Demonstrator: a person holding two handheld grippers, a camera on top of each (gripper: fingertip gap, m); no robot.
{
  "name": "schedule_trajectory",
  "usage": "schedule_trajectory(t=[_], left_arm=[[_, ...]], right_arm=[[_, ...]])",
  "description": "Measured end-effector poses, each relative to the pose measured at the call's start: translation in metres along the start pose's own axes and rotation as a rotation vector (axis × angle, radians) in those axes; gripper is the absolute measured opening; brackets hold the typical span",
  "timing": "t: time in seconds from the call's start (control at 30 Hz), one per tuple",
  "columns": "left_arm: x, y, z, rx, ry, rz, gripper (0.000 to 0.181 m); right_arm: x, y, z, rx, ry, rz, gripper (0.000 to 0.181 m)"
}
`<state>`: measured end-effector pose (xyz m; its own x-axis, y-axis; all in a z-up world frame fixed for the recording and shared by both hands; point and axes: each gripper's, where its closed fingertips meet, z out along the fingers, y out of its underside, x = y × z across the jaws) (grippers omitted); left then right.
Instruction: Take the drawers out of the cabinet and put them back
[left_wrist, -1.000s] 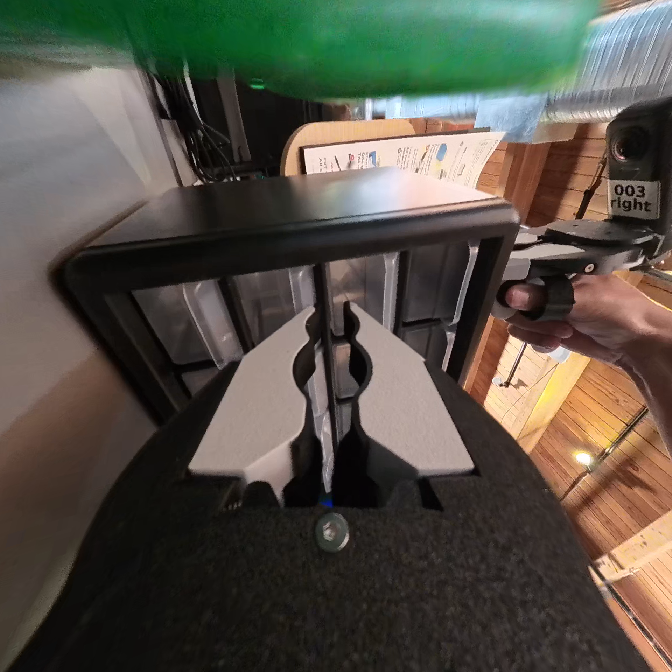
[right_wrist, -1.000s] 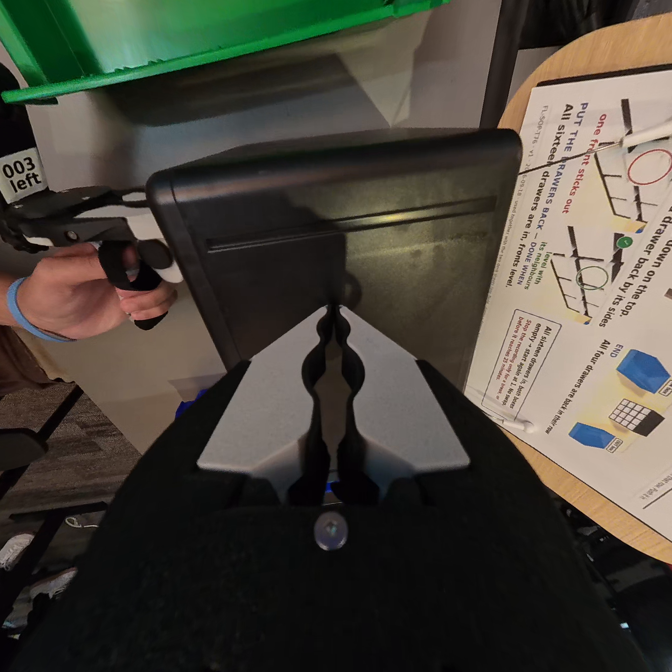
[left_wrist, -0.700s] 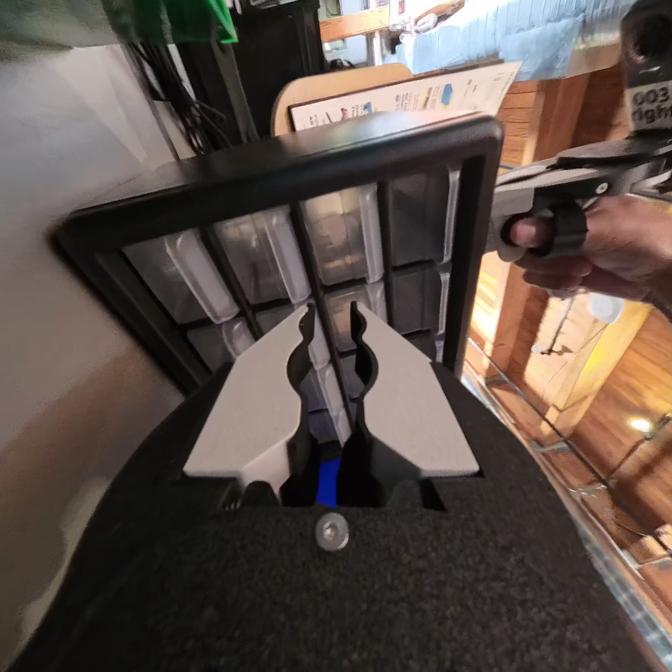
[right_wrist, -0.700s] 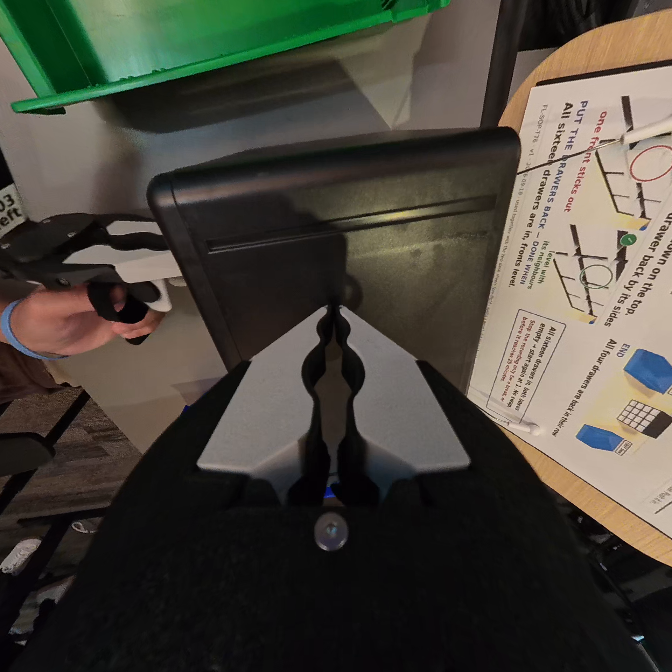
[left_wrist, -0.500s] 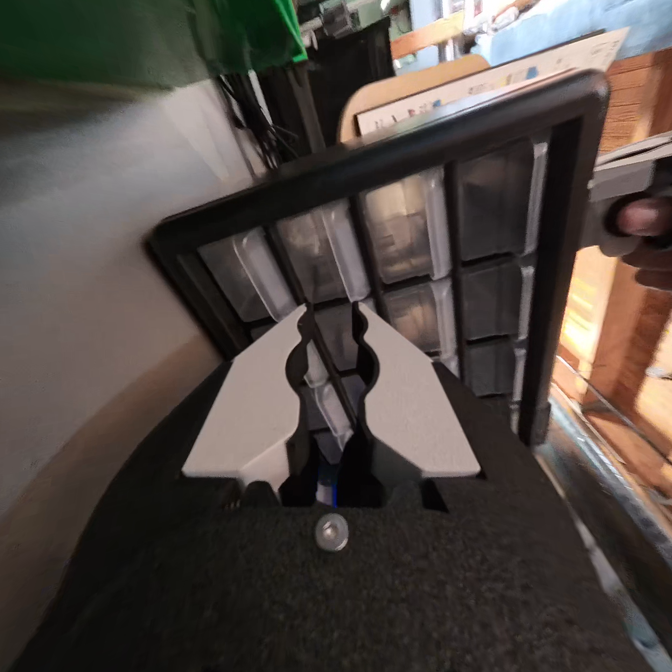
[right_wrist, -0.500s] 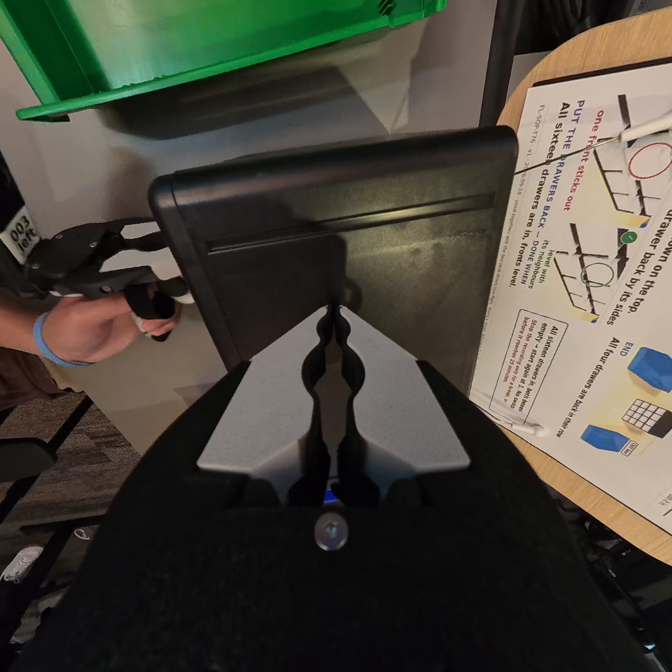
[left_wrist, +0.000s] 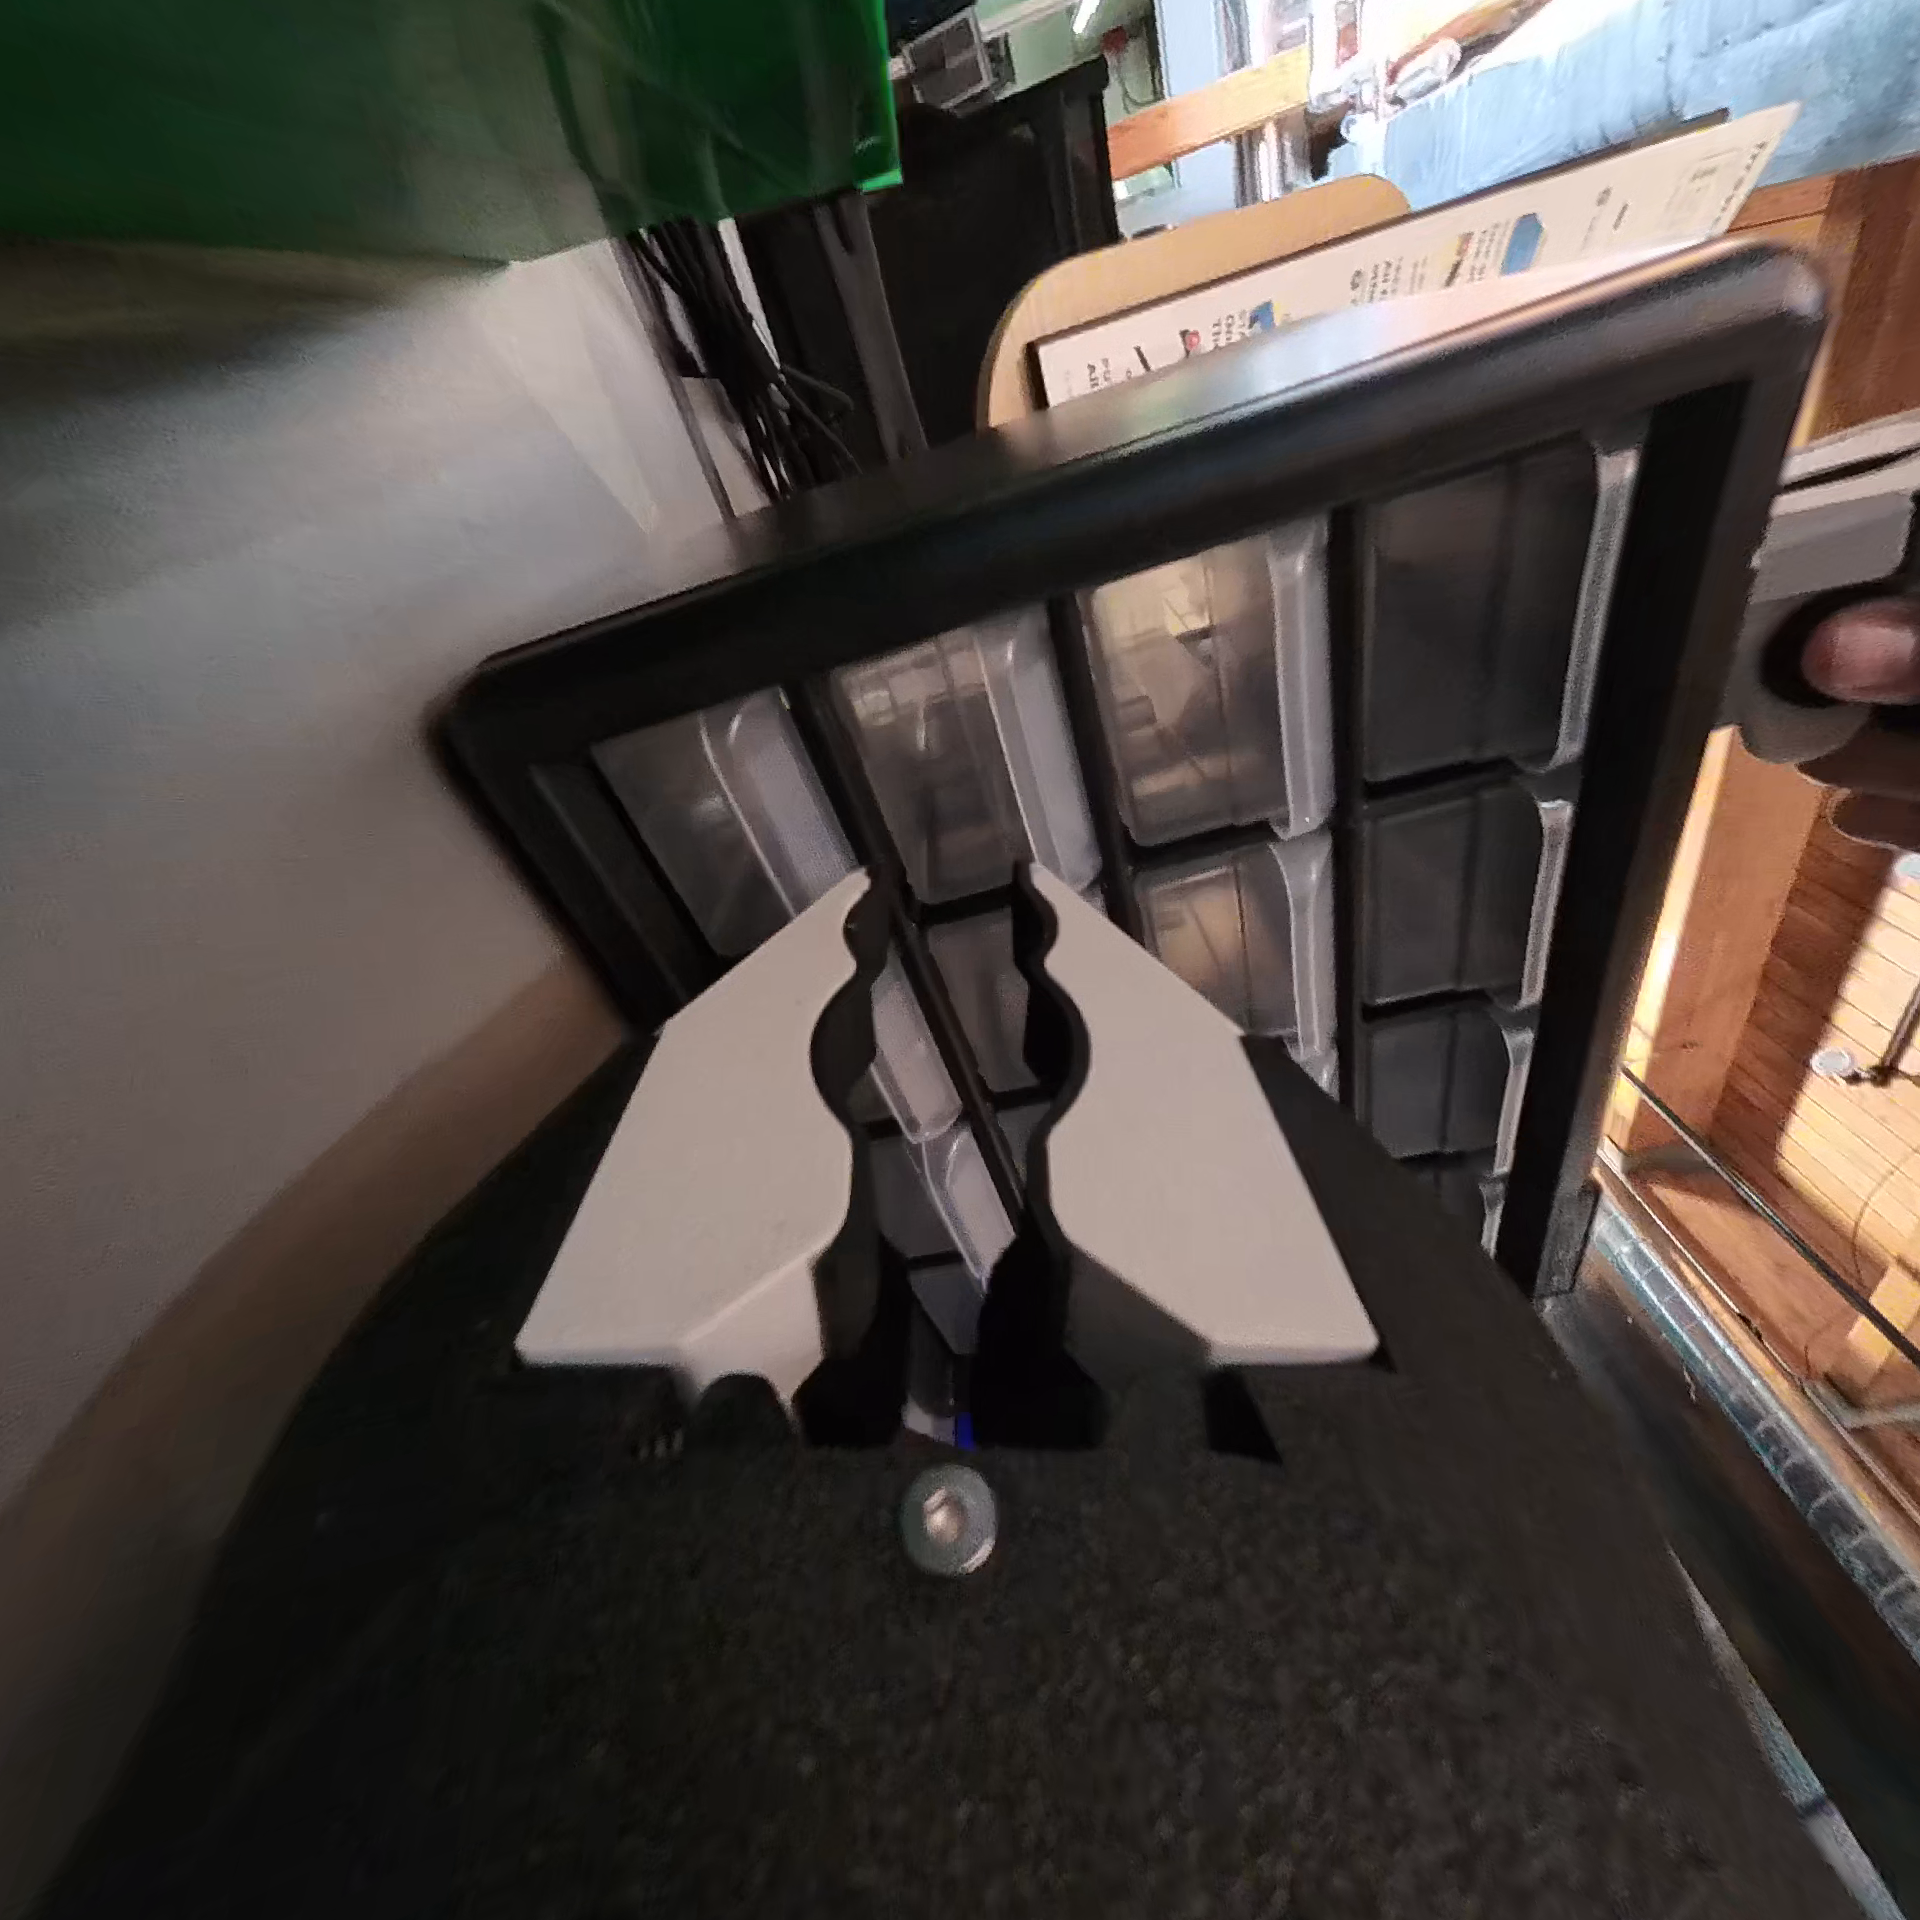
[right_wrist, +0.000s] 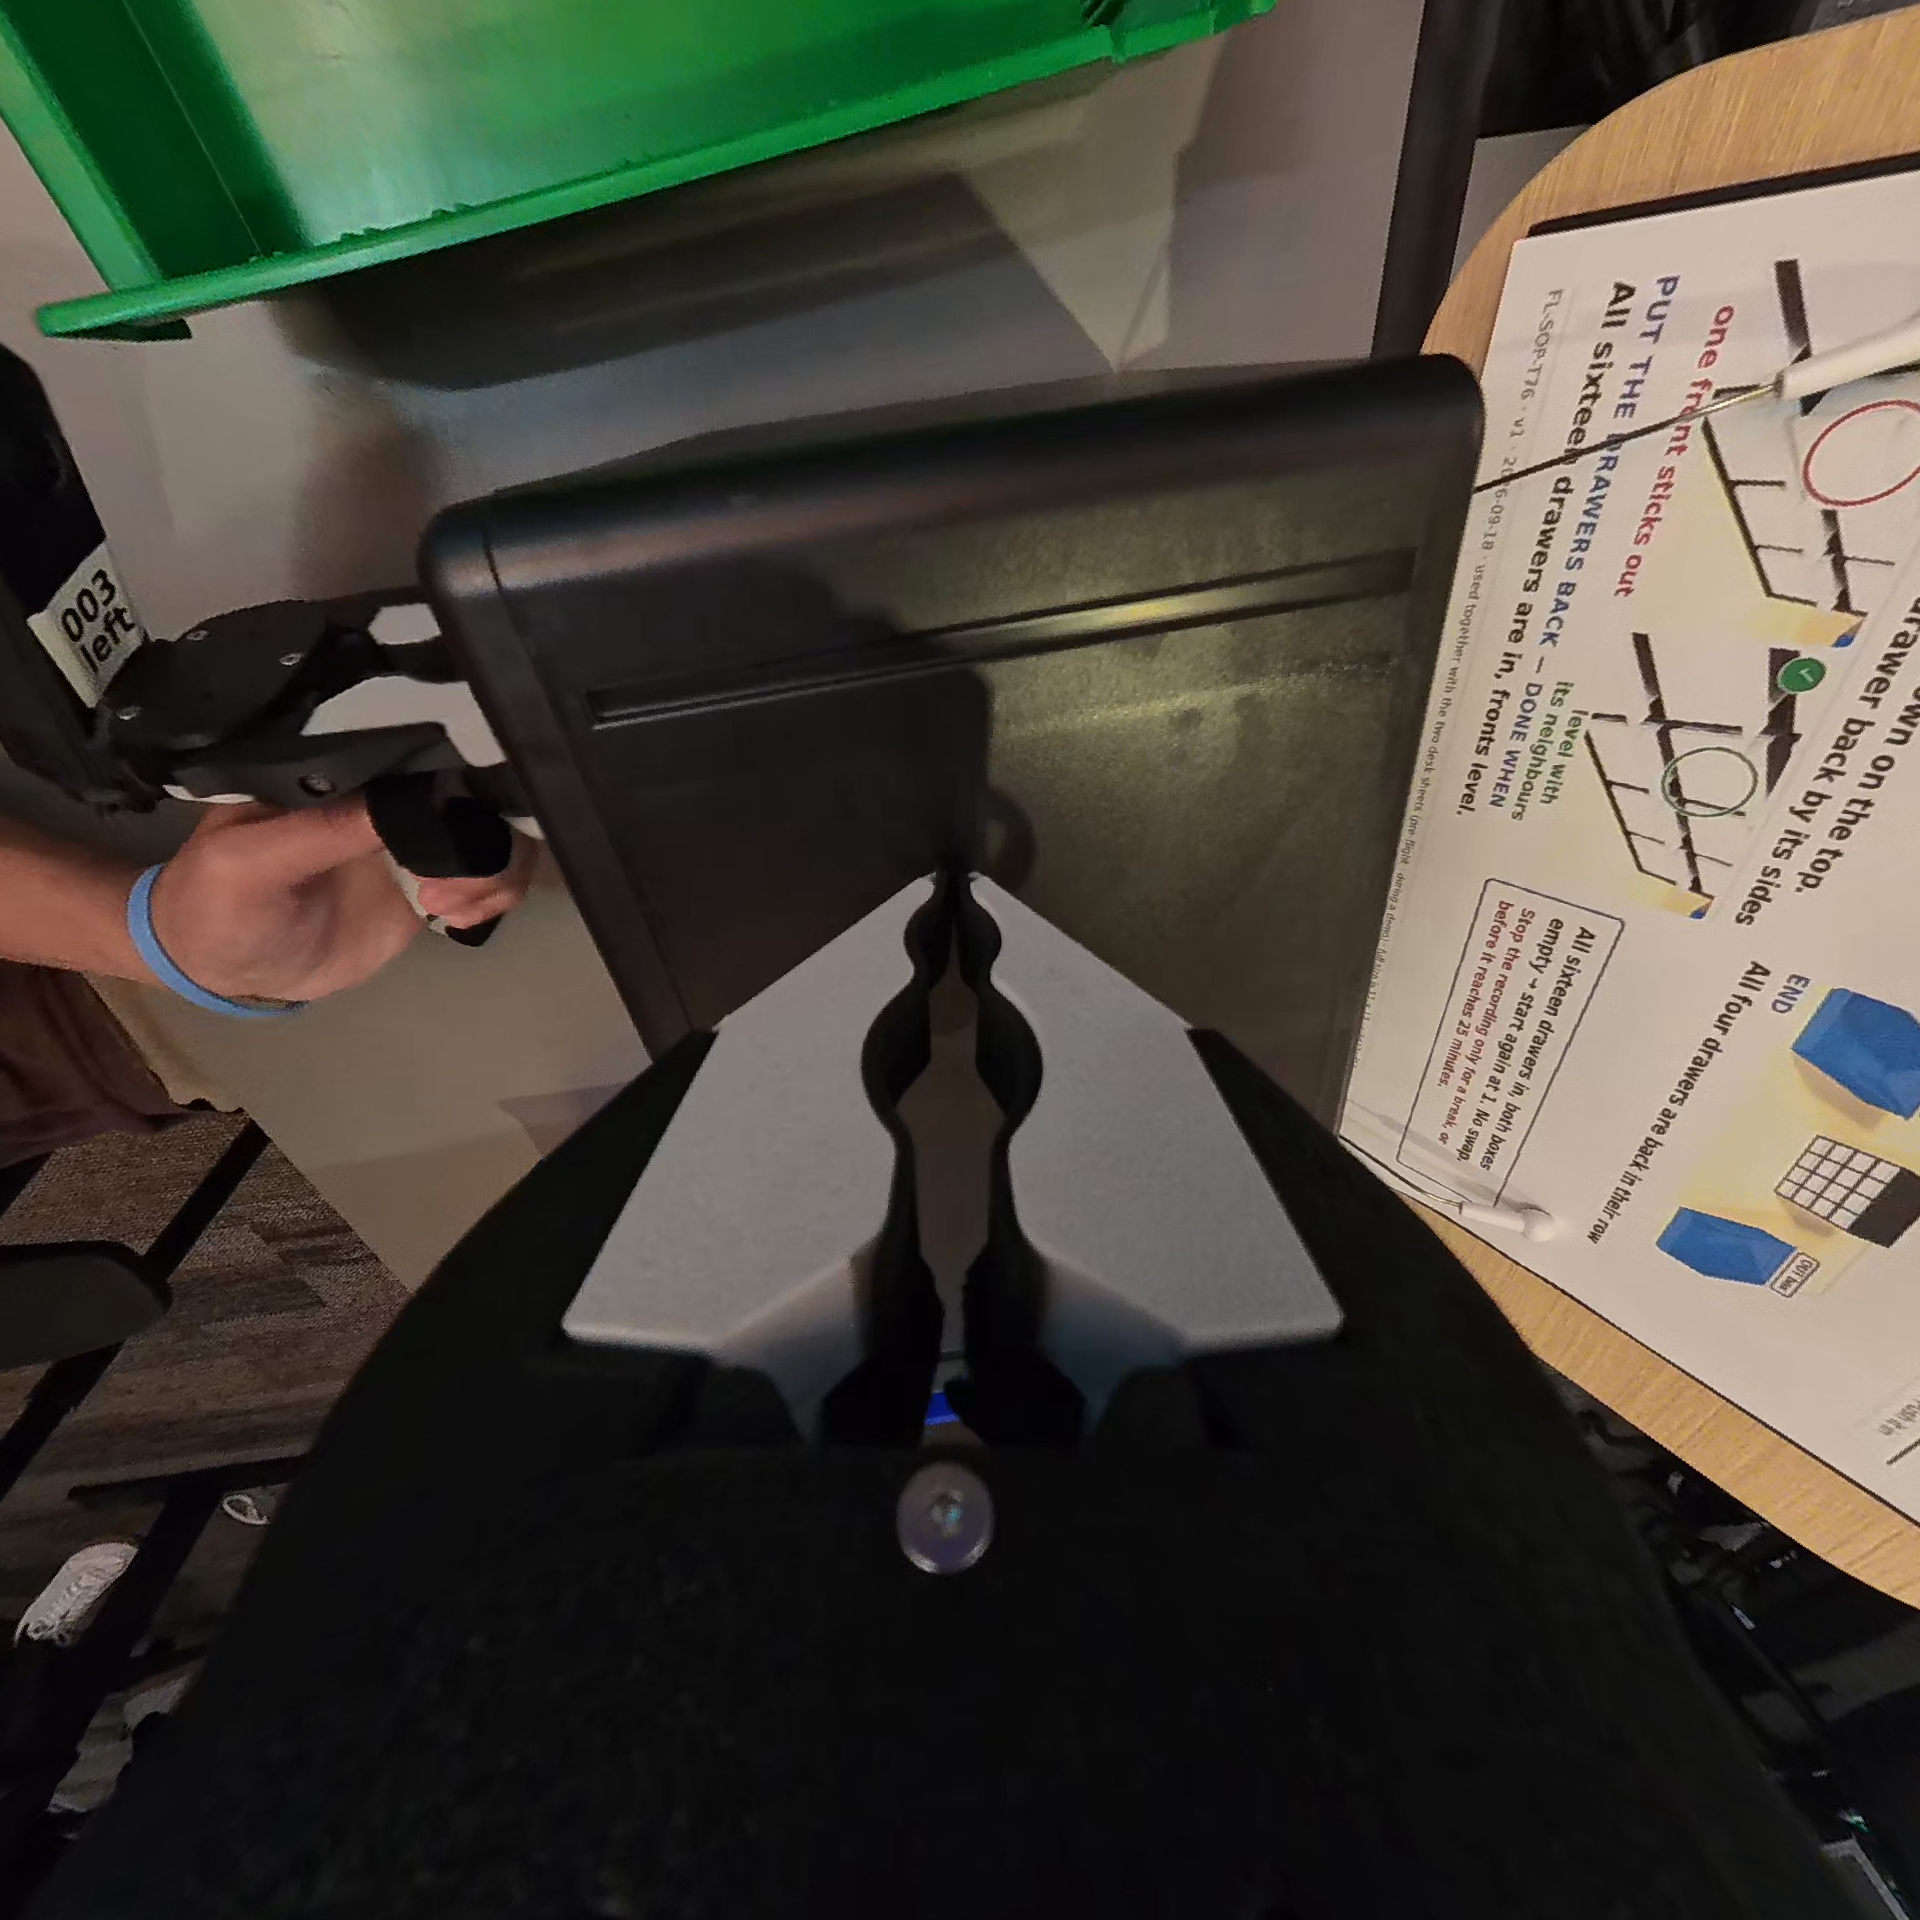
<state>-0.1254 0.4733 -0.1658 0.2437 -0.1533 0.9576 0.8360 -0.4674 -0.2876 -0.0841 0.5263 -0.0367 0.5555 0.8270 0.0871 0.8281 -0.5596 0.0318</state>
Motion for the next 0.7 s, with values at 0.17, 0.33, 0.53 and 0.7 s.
schedule_trajectory(t=[0.17,0.33,0.53,0.7], left_arm=[[0.004,-0.006,-0.004,0.025,0.032,-0.011,0.026],[0.009,-0.013,0.003,0.044,0.057,-0.057,0.026],[0.016,-0.019,0.009,0.037,0.078,-0.085,0.02],[0.018,-0.018,0.001,0.006,0.106,-0.076,0.008]], right_arm=[[0.0,0.0,0.0,0.003,-0.002,0.004,0.0],[0.0,0.0,0.0,0.002,0.007,0.003,0.0],[0.0,0.0,0.0,0.001,0.004,0.003,0.0],[0.0,0.0,0.0,0.003,0.0,0.003,0.0]])
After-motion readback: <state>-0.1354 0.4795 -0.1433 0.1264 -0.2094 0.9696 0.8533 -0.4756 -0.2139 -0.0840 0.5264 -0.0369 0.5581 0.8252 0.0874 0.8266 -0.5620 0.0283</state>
